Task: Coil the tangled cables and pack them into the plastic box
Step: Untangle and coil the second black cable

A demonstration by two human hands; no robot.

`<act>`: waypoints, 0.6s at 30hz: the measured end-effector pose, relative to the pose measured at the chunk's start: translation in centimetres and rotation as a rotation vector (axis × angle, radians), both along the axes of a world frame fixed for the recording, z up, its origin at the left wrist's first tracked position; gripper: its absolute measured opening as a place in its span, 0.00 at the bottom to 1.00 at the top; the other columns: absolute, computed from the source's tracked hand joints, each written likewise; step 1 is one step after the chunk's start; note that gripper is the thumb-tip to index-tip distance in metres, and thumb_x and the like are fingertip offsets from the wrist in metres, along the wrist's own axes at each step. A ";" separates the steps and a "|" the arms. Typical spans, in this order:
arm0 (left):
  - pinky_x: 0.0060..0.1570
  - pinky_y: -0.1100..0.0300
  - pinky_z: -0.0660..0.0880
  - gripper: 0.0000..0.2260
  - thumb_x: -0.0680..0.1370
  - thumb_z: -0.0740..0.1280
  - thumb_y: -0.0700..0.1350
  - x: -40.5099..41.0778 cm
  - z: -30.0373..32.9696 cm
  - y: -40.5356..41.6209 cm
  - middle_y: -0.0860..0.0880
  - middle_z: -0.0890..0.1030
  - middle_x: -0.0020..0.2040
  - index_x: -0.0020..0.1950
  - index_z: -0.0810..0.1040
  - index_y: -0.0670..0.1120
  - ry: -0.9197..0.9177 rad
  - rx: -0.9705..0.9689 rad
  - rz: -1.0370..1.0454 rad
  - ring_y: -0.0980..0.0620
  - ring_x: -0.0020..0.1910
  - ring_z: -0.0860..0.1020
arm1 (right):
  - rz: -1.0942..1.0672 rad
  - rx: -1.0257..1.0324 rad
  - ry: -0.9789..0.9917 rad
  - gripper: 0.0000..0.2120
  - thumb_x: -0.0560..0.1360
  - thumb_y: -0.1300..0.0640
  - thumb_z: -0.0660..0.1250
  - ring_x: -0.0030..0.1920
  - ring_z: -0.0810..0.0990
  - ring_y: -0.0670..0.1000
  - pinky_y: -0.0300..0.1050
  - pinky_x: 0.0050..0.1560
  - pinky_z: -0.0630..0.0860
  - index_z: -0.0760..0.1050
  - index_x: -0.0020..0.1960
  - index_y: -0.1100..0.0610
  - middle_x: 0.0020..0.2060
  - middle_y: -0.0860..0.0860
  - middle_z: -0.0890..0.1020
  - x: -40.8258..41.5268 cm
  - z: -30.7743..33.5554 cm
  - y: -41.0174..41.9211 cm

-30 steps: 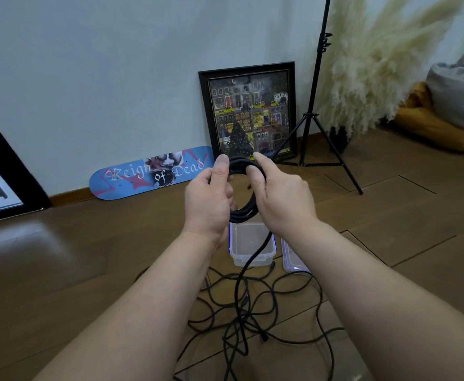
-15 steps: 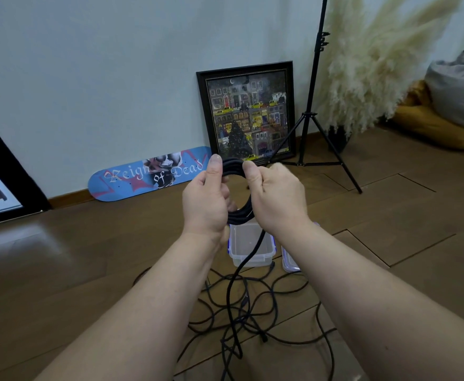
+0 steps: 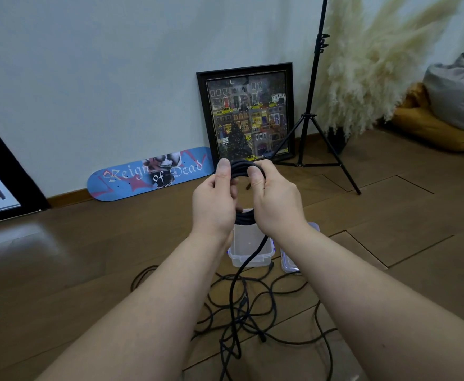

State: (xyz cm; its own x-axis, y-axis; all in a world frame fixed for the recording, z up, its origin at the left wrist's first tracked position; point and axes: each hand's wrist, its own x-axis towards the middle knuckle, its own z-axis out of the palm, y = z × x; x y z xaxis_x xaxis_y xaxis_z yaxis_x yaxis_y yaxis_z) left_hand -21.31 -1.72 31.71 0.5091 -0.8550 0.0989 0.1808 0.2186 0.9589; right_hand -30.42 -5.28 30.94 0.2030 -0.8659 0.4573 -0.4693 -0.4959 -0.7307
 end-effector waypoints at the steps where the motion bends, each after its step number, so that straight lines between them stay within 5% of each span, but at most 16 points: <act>1: 0.29 0.61 0.64 0.18 0.82 0.60 0.53 0.1 0.3 0.0 0.52 0.69 0.28 0.38 0.75 0.43 0.058 0.007 -0.059 0.56 0.24 0.64 | -0.006 0.005 -0.006 0.15 0.83 0.45 0.50 0.45 0.77 0.60 0.55 0.45 0.73 0.72 0.58 0.50 0.42 0.54 0.81 -0.1 0.0 -0.2; 7: 0.35 0.61 0.66 0.16 0.83 0.58 0.50 0.5 0.8 0.2 0.53 0.69 0.28 0.43 0.76 0.42 0.201 0.043 -0.284 0.57 0.26 0.65 | -0.018 0.036 -0.030 0.15 0.83 0.46 0.51 0.44 0.76 0.57 0.50 0.41 0.69 0.73 0.56 0.51 0.39 0.51 0.79 -0.6 -0.1 -1.0; 13: 0.31 0.61 0.64 0.16 0.85 0.54 0.50 0.4 1.1 0.3 0.57 0.65 0.22 0.41 0.71 0.44 0.019 0.014 -0.151 0.60 0.20 0.63 | 0.051 0.093 -0.075 0.13 0.83 0.45 0.53 0.43 0.78 0.54 0.46 0.41 0.68 0.73 0.56 0.50 0.37 0.48 0.78 -0.1 0.2 -0.7; 18: 0.29 0.61 0.64 0.16 0.85 0.56 0.51 2.3 1.0 -0.5 0.56 0.66 0.21 0.41 0.72 0.44 0.111 -0.019 0.078 0.59 0.21 0.63 | 0.359 0.499 -0.278 0.10 0.80 0.50 0.62 0.30 0.76 0.51 0.44 0.34 0.74 0.71 0.58 0.52 0.42 0.55 0.80 -0.3 0.3 0.3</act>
